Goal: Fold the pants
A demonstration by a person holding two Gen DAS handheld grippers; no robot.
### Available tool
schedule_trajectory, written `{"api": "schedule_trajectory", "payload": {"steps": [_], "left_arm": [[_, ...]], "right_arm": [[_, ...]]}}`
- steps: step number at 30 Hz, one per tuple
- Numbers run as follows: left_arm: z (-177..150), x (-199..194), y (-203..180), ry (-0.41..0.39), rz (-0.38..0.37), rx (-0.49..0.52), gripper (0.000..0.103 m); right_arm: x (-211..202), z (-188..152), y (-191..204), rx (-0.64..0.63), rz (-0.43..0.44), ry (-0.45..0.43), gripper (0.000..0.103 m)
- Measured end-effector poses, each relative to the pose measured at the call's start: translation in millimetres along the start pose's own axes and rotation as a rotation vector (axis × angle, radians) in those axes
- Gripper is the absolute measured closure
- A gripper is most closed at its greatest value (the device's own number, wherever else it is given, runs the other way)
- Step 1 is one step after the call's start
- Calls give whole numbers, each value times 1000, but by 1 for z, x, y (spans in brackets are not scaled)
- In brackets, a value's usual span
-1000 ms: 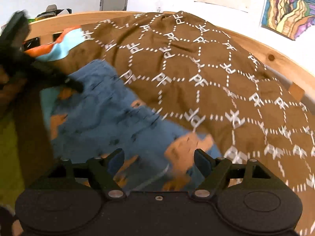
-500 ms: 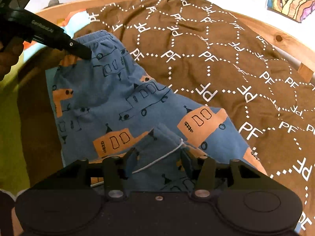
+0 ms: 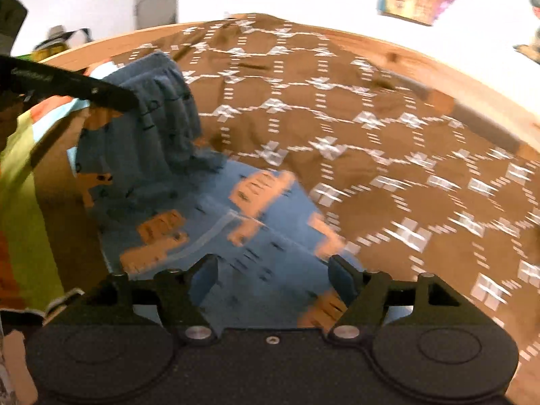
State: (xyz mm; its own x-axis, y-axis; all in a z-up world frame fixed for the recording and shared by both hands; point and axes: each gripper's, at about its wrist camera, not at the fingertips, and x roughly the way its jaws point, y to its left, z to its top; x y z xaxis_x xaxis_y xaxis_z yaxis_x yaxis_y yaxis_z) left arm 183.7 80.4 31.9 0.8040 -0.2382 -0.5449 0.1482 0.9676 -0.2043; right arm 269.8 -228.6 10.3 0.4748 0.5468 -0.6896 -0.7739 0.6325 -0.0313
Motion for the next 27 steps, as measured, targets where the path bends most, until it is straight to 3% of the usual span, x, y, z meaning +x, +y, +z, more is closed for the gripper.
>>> {"api": "schedule_trajectory", "payload": {"steps": [3, 10, 15, 17, 20, 22, 27], "left_arm": [[1, 12, -29, 7, -63, 61, 86], [-21, 60, -97, 61, -181, 223, 86], [-51, 95, -142, 83, -196, 355, 85], [-65, 106, -153, 112, -184, 397, 79], [-81, 102, -157, 113, -179, 439, 47], [-91, 93, -155, 87, -179, 455, 43], [-110, 87, -158, 83, -138, 533, 44]], "right_arm": [[-24, -10, -21, 71, -24, 10, 20], [-74, -42, -84, 424, -83, -28, 14], [-78, -54, -99, 511, -96, -25, 14], [-76, -54, -100, 515, -87, -25, 14], [-71, -52, -99, 505, -52, -31, 14], [-68, -51, -99, 513, -16, -38, 14], [-51, -44, -95, 513, 60, -34, 16]]}}
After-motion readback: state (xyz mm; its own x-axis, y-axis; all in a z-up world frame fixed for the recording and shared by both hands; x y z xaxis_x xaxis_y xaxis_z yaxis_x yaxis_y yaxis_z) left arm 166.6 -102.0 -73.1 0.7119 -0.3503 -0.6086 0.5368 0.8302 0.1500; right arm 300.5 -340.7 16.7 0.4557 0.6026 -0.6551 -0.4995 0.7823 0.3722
